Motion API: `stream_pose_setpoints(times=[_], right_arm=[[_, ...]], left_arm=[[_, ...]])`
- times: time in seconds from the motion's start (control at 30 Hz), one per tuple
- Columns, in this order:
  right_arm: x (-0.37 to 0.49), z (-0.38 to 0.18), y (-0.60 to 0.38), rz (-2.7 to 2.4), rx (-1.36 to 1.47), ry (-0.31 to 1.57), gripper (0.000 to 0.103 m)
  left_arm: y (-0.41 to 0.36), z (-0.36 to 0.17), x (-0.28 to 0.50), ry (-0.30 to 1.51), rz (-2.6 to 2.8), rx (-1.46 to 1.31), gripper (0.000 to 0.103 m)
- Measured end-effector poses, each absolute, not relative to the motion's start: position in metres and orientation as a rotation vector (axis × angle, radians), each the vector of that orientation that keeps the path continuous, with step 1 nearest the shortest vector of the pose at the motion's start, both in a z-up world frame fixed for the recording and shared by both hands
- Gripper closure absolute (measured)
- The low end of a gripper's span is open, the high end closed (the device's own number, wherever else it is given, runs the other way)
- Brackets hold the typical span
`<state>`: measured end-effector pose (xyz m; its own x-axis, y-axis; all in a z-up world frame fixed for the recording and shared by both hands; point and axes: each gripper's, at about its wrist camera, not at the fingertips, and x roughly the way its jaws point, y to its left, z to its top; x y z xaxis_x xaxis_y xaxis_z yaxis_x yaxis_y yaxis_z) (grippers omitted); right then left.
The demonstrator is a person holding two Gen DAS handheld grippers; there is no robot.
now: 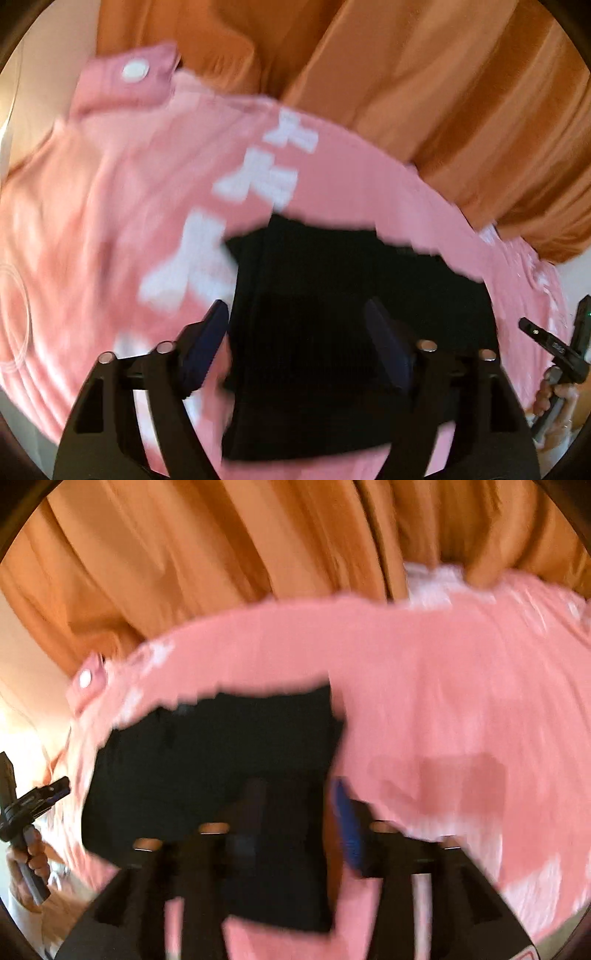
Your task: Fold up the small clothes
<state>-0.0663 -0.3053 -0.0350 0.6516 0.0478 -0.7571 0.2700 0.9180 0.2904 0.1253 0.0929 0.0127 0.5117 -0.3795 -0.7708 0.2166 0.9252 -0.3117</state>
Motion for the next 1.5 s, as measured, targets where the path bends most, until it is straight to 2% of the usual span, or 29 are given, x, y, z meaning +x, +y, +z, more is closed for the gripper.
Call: stream_pose_setpoints(times=[0.1,0.13,0.17,0.2,0.23,0.27,0.3,0.47,0.6,0.73,0.8,0.83,0.93,0.97,1.03,1.1,1.2,1.23,1.27,1.3,1.43,1.5], right_arm=[[-0.025,-0.041,-0.316,-0.163,0.386,0.858,0.048],[-0.011,-0.048,-0.318,-0.180,0.386,0.871,0.048],[0.002,-0.060,-0.321,-0.201,0.393,0.900,0.048],[0.012,-0.071,-0.321,-0.206,0.403,0.931,0.052],[0.018,-0.076,-0.323,-0.202,0.413,0.952,0.058],[0.026,-0.085,-0.321,-0.176,0.418,0.985,0.087],[0.030,-0.086,-0.316,-0.167,0.410,0.999,0.100],[0.019,-0.046,-0.322,-0.164,0.426,0.842,0.101],[0.024,-0.101,-0.344,-0.256,0.462,0.990,0.101],[0.018,-0.077,-0.330,-0.259,0.444,0.933,0.100],[0.003,-0.051,-0.312,-0.211,0.439,0.869,0.098],[-0.004,-0.041,-0.297,-0.164,0.410,0.846,0.097],[-0.025,-0.045,-0.241,0.021,0.311,0.872,0.097],[-0.027,-0.059,-0.227,0.053,0.275,0.925,0.103],[-0.031,-0.105,-0.216,0.009,0.209,1.084,0.103],[-0.040,-0.105,-0.233,-0.012,0.233,1.058,0.103],[-0.055,-0.091,-0.273,-0.294,0.178,0.998,0.103],[-0.058,-0.089,-0.286,-0.348,0.197,0.997,0.100],[-0.063,-0.086,-0.304,-0.388,0.275,0.975,0.091],[-0.064,-0.082,-0.309,-0.387,0.325,0.957,0.090],[-0.053,-0.065,-0.286,-0.232,0.337,0.895,0.090],[-0.033,-0.072,-0.250,-0.082,0.271,0.923,0.090]], left_arm=[[0.070,-0.008,0.170,1.023,-0.342,-0.155,0.034],[0.066,-0.017,0.181,1.044,-0.333,-0.155,0.044],[0.063,-0.026,0.190,1.071,-0.327,-0.158,0.060],[0.061,-0.036,0.198,1.103,-0.327,-0.168,0.070],[0.060,-0.040,0.199,1.121,-0.322,-0.182,0.097],[0.063,-0.043,0.201,1.127,-0.319,-0.192,0.101],[0.065,-0.042,0.203,1.115,-0.307,-0.204,0.101],[0.074,-0.041,0.211,1.081,-0.251,-0.185,0.101],[0.078,-0.053,0.213,1.105,-0.252,-0.174,0.101],[0.084,-0.026,0.192,1.076,-0.283,-0.233,0.099],[0.080,-0.005,0.165,1.014,-0.345,-0.201,0.091],[0.077,-0.002,0.152,1.002,-0.362,-0.171,0.083],[0.065,-0.018,0.118,1.058,-0.411,-0.091,0.079],[0.062,-0.031,0.112,1.103,-0.405,-0.047,0.078],[0.070,-0.054,0.106,1.162,-0.386,0.003,0.080],[0.089,-0.048,0.104,1.126,-0.375,-0.001,0.081],[0.129,-0.048,0.112,1.103,-0.197,-0.031,0.077],[0.140,-0.051,0.116,1.124,-0.183,-0.078,0.077],[0.149,-0.053,0.118,1.146,-0.184,-0.138,0.077],[0.156,-0.055,0.119,1.156,-0.192,-0.208,0.077],[0.143,-0.036,0.112,1.089,-0.232,-0.196,0.076],[0.123,-0.027,0.105,1.044,-0.253,-0.116,0.071]])
